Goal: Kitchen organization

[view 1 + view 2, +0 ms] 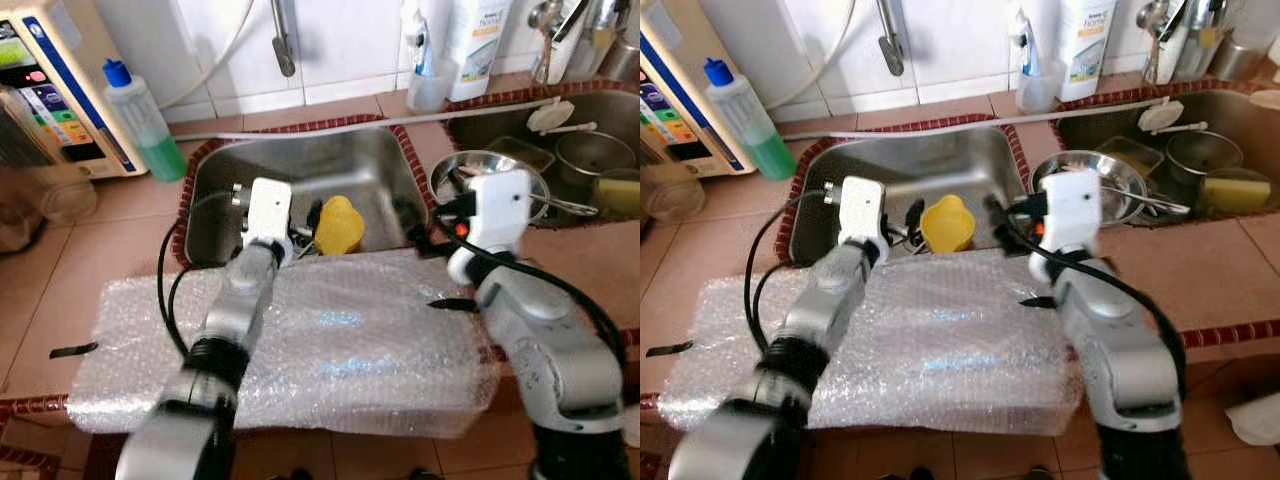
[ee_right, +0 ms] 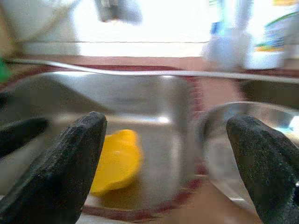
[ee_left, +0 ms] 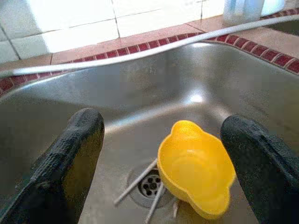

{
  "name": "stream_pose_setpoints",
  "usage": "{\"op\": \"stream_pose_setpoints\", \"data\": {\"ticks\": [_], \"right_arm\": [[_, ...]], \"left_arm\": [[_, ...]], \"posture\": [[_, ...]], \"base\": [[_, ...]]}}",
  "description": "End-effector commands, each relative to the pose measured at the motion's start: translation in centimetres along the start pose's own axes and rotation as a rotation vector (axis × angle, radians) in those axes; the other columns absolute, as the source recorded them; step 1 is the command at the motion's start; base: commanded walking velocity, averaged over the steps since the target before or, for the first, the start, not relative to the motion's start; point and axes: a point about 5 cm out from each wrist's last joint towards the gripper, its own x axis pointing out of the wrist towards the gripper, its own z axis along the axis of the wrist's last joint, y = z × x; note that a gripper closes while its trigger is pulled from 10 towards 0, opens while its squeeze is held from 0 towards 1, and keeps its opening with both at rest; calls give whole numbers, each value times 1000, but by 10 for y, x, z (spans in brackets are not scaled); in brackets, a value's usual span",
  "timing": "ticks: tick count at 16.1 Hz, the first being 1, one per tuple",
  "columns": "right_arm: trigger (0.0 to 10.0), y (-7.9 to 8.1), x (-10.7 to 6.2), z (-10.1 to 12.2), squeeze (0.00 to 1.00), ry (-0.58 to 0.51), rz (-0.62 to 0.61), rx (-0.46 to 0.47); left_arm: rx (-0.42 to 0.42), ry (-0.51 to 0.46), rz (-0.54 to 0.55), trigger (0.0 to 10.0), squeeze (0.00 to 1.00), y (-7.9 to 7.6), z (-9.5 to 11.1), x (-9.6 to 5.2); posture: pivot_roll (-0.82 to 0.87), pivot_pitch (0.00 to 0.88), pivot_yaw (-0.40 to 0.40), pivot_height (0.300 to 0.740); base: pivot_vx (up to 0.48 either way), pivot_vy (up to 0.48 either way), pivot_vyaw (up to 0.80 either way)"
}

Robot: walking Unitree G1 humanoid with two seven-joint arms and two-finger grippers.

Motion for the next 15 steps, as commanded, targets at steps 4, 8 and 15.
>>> {"op": "stream_pose_setpoints", "data": {"ticks": [4, 8, 15], "right_arm": [[10000, -15, 1, -11, 1000, 67, -58, -127], [10000, -34, 0, -25, 1000, 154, -83, -204], [10000, -61, -4, -46, 1000, 259, -130, -236]], "left_arm": [[-13, 5, -20, 10000, 0, 4, -6, -31], [-30, 39, -25, 10000, 0, 2, -8, -42], [-42, 95, -27, 10000, 0, -1, -10, -48]], "posture": [[-349, 173, 156, 740], [-346, 171, 152, 740], [-351, 169, 147, 740]], "base": [[0, 0, 0], [0, 0, 0], [0, 0, 0]]}}
